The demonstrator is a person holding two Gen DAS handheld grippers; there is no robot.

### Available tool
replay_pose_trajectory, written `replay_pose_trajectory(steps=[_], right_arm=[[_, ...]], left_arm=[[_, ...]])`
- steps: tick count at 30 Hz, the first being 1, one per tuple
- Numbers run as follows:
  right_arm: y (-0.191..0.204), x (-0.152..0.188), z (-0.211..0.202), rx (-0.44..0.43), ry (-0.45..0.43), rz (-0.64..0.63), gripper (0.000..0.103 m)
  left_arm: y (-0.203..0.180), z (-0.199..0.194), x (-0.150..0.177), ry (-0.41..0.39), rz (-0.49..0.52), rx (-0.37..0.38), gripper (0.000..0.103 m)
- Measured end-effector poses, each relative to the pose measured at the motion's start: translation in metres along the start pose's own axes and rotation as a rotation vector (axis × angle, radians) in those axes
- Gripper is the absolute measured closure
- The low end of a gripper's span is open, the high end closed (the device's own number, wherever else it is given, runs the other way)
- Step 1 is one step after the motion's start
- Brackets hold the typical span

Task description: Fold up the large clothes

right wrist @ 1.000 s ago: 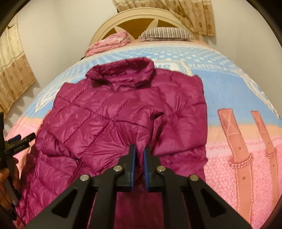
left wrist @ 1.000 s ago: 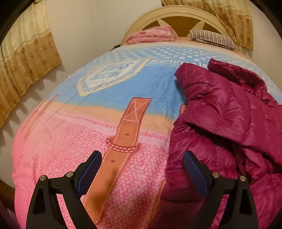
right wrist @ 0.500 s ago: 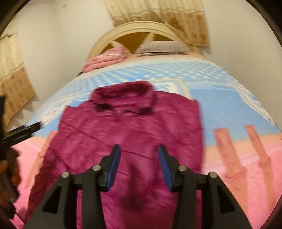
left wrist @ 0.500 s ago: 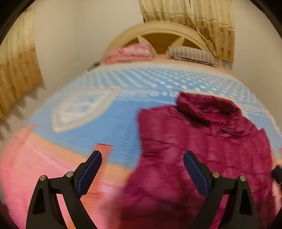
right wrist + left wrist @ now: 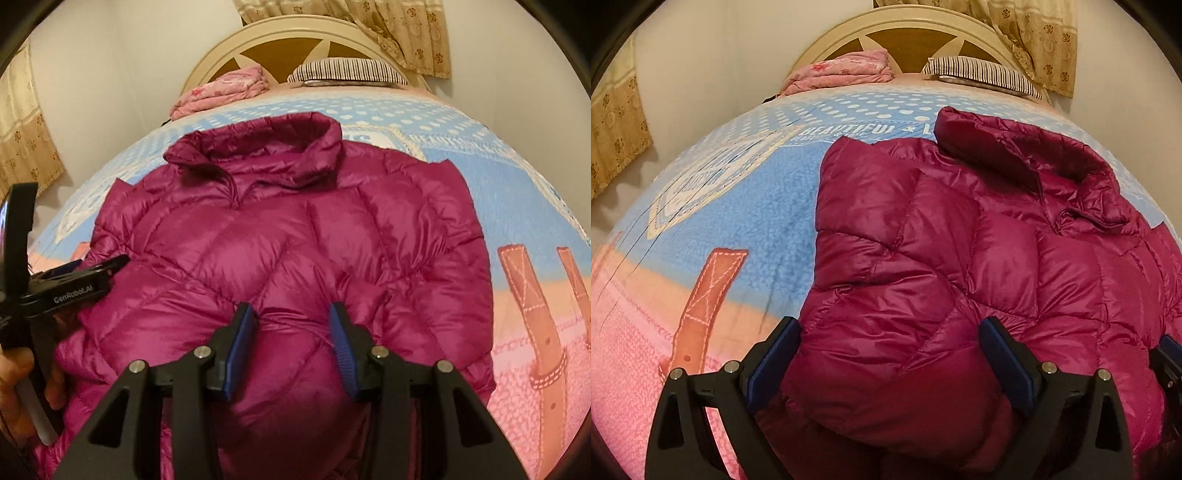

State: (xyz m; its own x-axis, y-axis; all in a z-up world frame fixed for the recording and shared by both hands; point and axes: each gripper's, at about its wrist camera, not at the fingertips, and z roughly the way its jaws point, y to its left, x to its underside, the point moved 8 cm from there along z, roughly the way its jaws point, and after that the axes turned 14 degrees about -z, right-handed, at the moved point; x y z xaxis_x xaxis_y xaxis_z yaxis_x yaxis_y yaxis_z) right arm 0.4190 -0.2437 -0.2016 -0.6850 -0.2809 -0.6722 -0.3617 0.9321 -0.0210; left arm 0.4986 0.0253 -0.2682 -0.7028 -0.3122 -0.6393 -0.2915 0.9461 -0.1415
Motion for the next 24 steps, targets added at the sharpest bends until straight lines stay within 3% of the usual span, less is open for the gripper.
replay_pose_trajectory(steps=[24], right_arm=[[0.006,0.006,0.008,0.096,0.04,-0.079,0.057]], left_arm=[[-0.001,0.013,0.003,0.015,0.019,-0.051,0.001]])
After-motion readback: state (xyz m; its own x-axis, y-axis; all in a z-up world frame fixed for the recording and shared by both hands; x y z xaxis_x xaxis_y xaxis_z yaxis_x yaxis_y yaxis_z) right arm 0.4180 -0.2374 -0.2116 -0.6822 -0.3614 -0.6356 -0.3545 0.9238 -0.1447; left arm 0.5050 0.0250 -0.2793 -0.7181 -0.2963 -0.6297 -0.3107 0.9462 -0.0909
